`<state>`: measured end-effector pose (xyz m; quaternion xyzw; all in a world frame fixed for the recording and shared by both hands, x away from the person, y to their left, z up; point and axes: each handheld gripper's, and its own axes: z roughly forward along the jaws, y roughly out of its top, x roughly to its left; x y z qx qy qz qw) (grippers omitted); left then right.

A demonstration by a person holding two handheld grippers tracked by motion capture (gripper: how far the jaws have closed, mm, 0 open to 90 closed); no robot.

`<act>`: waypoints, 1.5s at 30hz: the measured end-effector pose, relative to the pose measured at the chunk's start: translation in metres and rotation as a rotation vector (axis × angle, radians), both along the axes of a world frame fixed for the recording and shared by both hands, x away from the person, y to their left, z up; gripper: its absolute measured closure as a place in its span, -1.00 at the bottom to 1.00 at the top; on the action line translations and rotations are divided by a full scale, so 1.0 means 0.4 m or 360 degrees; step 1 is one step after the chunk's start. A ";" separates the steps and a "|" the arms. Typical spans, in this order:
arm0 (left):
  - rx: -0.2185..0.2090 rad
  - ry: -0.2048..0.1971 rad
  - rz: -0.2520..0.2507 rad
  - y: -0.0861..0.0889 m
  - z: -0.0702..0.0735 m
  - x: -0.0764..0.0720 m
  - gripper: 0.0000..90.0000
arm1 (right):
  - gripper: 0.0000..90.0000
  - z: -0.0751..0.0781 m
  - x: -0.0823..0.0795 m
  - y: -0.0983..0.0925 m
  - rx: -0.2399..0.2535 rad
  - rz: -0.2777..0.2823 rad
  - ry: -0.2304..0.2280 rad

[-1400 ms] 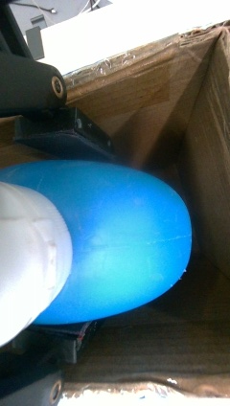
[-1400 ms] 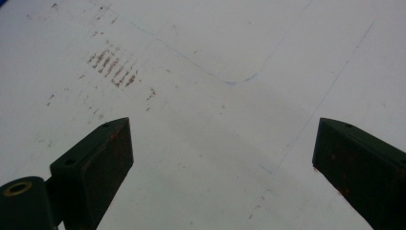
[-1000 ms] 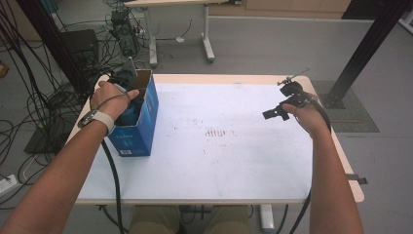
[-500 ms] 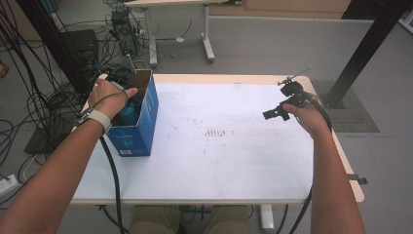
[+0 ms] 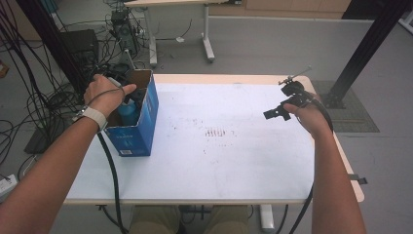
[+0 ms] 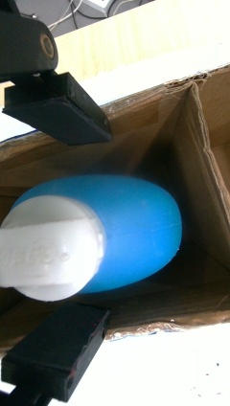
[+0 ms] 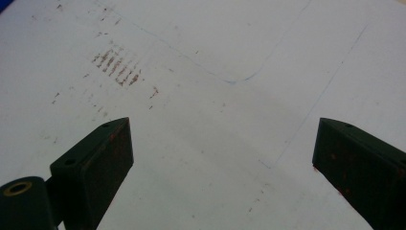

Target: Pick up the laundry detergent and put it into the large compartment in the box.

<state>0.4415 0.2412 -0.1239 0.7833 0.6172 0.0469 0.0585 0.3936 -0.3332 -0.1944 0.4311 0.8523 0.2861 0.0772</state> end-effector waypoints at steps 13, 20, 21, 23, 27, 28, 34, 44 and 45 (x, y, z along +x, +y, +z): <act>0.0018 -0.0022 -0.0051 -0.006 0.063 -0.013 -0.73 | -0.85 0.009 -0.011 -0.008 0.0002 -0.0004 -0.0014; -0.0013 -0.0056 -0.0089 0.004 0.091 -0.023 -0.78 | -0.85 0.014 -0.016 -0.012 -0.0009 -0.0014 -0.0016; -0.0014 -0.0056 -0.0102 0.004 0.093 -0.023 -0.78 | -0.85 0.014 -0.016 -0.012 -0.0009 -0.0014 -0.0015; -0.0031 -0.0068 -0.0118 0.006 0.098 -0.027 -0.78 | -0.85 0.014 -0.017 -0.012 -0.0008 -0.0016 -0.0014; -0.0039 -0.0100 -0.0142 0.002 0.112 -0.037 -0.81 | -0.85 0.016 -0.019 -0.012 -0.0008 -0.0017 -0.0015; -0.0043 -0.0106 -0.0148 0.002 0.116 -0.040 -0.82 | -0.85 0.016 -0.019 -0.012 -0.0009 -0.0017 -0.0015; -0.0033 -0.0149 -0.0194 -0.014 0.142 -0.058 -0.83 | -0.85 0.018 -0.023 -0.013 -0.0010 -0.0023 -0.0015; -0.0035 -0.0204 -0.0296 -0.026 0.182 -0.083 -0.84 | -0.85 0.026 -0.028 -0.010 -0.0011 -0.0019 -0.0033; -0.0047 -0.0202 -0.0319 -0.024 0.189 -0.084 -0.86 | -0.85 0.028 -0.028 -0.009 -0.0011 -0.0018 -0.0034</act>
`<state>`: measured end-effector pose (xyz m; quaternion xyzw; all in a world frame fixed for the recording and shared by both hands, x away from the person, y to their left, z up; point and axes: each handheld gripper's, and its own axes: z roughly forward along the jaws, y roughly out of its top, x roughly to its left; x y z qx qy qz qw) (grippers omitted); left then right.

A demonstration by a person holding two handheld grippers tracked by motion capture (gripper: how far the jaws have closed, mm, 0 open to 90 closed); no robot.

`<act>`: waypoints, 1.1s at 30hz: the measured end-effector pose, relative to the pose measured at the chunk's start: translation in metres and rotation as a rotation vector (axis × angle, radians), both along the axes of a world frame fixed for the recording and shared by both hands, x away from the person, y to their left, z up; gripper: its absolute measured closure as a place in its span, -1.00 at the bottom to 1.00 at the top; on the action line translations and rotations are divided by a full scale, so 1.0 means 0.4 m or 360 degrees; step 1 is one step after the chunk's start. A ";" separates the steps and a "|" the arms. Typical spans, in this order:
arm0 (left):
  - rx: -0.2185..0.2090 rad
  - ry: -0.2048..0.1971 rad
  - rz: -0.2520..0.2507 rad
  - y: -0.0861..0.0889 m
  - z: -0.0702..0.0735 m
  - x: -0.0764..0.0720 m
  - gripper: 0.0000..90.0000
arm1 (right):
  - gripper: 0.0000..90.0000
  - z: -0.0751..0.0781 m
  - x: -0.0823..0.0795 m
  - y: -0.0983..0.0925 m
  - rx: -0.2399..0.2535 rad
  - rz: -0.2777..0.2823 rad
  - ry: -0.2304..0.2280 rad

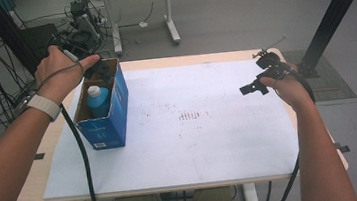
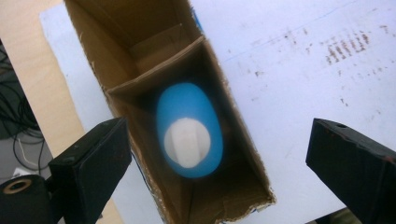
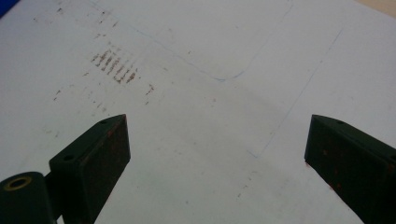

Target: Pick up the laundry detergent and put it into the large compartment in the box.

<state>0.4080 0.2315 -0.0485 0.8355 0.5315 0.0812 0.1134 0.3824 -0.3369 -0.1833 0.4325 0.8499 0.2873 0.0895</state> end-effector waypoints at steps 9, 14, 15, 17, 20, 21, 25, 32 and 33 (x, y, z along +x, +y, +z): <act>-0.0019 -0.0079 -0.0127 -0.009 0.041 -0.028 -0.84 | -0.85 0.005 -0.005 -0.003 0.0002 0.0000 -0.0007; -0.0030 -0.0086 -0.0242 -0.016 0.055 -0.032 -0.84 | -0.85 0.005 -0.007 -0.006 0.0003 -0.0003 -0.0003; -0.0030 -0.0087 -0.0254 -0.018 0.057 -0.032 -0.84 | -0.85 0.005 -0.008 -0.006 0.0001 -0.0002 -0.0003; -0.0033 -0.0090 -0.0293 -0.020 0.064 -0.035 -0.84 | -0.85 0.004 -0.009 -0.009 0.0003 -0.0002 -0.0005; -0.0028 -0.0094 -0.0363 -0.028 0.073 -0.038 -0.84 | -0.85 0.004 -0.011 -0.011 0.0005 -0.0007 -0.0005; -0.0036 -0.0099 -0.0386 -0.029 0.074 -0.041 -0.84 | -0.85 0.003 -0.012 -0.012 0.0005 -0.0011 -0.0002; -0.0041 -0.0102 -0.0488 -0.042 0.073 -0.045 -0.84 | -0.85 -0.001 -0.011 -0.012 0.0008 -0.0012 0.0007; -0.0082 -0.0048 -0.0591 -0.059 0.063 -0.038 -0.85 | -0.85 -0.001 -0.011 -0.010 0.0015 0.0000 0.0002; -0.0086 -0.0046 -0.0611 -0.062 0.061 -0.037 -0.85 | -0.85 -0.001 -0.011 -0.011 0.0018 0.0000 0.0003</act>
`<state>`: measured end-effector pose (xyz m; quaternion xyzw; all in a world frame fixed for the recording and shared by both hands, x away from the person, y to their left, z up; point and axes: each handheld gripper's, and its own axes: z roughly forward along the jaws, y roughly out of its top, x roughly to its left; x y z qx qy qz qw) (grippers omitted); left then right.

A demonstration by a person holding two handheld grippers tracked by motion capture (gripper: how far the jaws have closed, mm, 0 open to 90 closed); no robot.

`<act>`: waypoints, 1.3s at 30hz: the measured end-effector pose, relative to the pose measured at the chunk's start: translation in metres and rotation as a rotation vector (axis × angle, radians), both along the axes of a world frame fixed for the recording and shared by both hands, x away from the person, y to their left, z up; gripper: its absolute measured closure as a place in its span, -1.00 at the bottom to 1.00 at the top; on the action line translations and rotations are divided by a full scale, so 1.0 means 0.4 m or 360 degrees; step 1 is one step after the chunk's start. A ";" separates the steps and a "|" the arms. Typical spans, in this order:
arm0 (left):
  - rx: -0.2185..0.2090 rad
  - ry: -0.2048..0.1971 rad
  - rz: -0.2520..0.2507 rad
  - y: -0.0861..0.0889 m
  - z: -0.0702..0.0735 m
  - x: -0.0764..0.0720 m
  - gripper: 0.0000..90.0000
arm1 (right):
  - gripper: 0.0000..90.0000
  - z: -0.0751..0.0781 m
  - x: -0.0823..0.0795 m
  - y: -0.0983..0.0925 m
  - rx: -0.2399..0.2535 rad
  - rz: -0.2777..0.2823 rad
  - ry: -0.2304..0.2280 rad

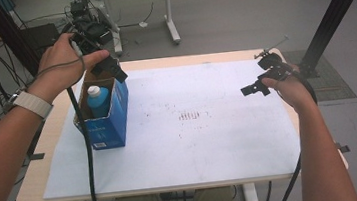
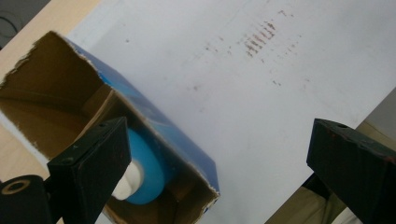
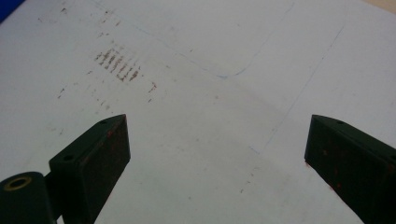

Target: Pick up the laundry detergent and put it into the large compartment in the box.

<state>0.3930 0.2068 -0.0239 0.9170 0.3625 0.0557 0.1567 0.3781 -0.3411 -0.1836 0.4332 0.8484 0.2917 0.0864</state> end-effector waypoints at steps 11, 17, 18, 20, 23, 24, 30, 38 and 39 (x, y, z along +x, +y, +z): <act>0.0004 -0.0001 -0.0199 -0.025 -0.003 0.002 -0.85 | -0.85 -0.002 -0.004 -0.007 0.0014 0.0000 0.0002; -0.0034 0.0034 -0.0293 -0.031 -0.014 0.008 -0.88 | -0.86 -0.005 -0.005 -0.010 0.0020 -0.0001 0.0009; -0.0029 0.0037 -0.0313 -0.035 -0.017 0.008 -0.88 | -0.86 -0.005 -0.004 -0.010 0.0020 0.0000 0.0008; -0.0031 0.0043 -0.0352 -0.040 -0.023 0.009 -0.88 | -0.86 -0.006 -0.003 -0.011 0.0019 0.0007 0.0007; -0.0020 0.0040 -0.0415 -0.054 -0.032 0.006 -0.88 | -0.86 -0.004 -0.004 -0.009 0.0022 0.0002 0.0012; -0.0019 0.0039 -0.0432 -0.057 -0.034 0.005 -0.88 | -0.86 -0.004 -0.004 -0.009 0.0023 0.0003 0.0013; 0.0008 0.0038 -0.0571 -0.089 -0.052 -0.005 -0.87 | -0.86 -0.004 -0.006 -0.011 0.0024 0.0008 0.0012; 0.0056 0.0082 -0.0679 -0.140 -0.079 -0.020 -0.87 | -0.86 -0.003 -0.012 -0.013 0.0028 0.0004 0.0016; 0.0056 0.0084 -0.0694 -0.145 -0.082 -0.021 -0.87 | -0.86 -0.003 -0.012 -0.013 0.0027 0.0004 0.0014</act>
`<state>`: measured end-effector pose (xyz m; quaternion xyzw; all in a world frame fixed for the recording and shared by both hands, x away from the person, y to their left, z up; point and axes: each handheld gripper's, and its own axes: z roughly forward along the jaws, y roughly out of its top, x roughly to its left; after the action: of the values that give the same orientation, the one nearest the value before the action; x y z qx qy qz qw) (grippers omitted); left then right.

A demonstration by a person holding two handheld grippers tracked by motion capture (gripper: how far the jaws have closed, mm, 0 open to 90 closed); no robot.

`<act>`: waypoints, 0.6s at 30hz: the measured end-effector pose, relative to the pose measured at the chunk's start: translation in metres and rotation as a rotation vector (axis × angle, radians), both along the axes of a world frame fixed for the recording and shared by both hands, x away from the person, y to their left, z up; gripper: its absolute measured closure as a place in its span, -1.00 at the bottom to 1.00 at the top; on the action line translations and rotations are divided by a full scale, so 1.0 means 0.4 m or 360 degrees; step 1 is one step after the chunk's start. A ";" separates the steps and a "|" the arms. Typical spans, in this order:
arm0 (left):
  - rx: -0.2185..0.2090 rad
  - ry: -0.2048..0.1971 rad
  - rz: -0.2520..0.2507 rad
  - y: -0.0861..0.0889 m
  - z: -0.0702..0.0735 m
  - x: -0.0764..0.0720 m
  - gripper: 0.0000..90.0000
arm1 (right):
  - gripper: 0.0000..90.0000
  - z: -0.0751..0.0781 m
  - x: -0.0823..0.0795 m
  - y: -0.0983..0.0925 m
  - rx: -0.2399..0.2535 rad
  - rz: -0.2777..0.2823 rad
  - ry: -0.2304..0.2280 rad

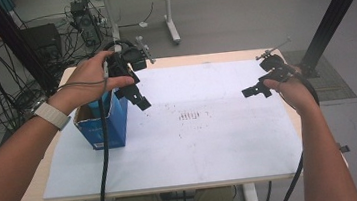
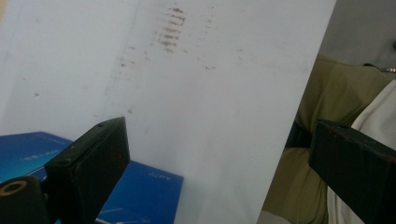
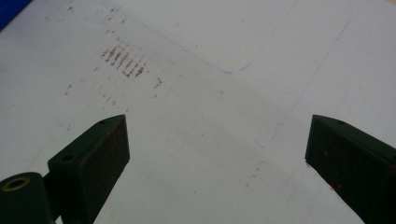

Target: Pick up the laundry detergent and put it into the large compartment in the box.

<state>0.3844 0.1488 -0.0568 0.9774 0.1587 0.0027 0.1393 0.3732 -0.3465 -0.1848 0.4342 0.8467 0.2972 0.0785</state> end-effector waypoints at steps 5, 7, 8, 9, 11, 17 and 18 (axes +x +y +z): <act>0.0017 0.0014 -0.0043 -0.022 -0.017 -0.008 -0.87 | -0.86 0.002 -0.002 -0.001 0.0001 0.0000 -0.0001; 0.0030 0.0022 -0.0066 -0.031 -0.022 -0.010 -0.87 | -0.86 0.001 -0.002 0.000 0.0004 -0.0006 0.0006; 0.0026 0.0018 -0.0070 -0.031 -0.024 -0.013 -0.87 | -0.86 0.001 -0.002 0.000 0.0005 -0.0006 0.0009; 0.0027 0.0015 -0.0084 -0.034 -0.026 -0.015 -0.87 | -0.86 0.000 -0.001 -0.001 0.0005 -0.0004 0.0010; 0.0020 0.0018 -0.0101 -0.036 -0.029 -0.019 -0.87 | -0.86 -0.003 -0.002 -0.003 0.0010 0.0000 0.0006; 0.0039 0.0036 -0.0149 -0.055 -0.044 -0.029 -0.88 | -0.86 -0.004 -0.004 -0.003 0.0012 -0.0008 0.0014; 0.0041 0.0036 -0.0159 -0.058 -0.047 -0.031 -0.87 | -0.86 -0.004 -0.005 -0.003 0.0011 -0.0005 0.0011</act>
<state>0.3720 0.1255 -0.0755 0.9858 0.1114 -0.0132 0.1249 0.3712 -0.3478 -0.1862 0.4368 0.8453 0.2985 0.0745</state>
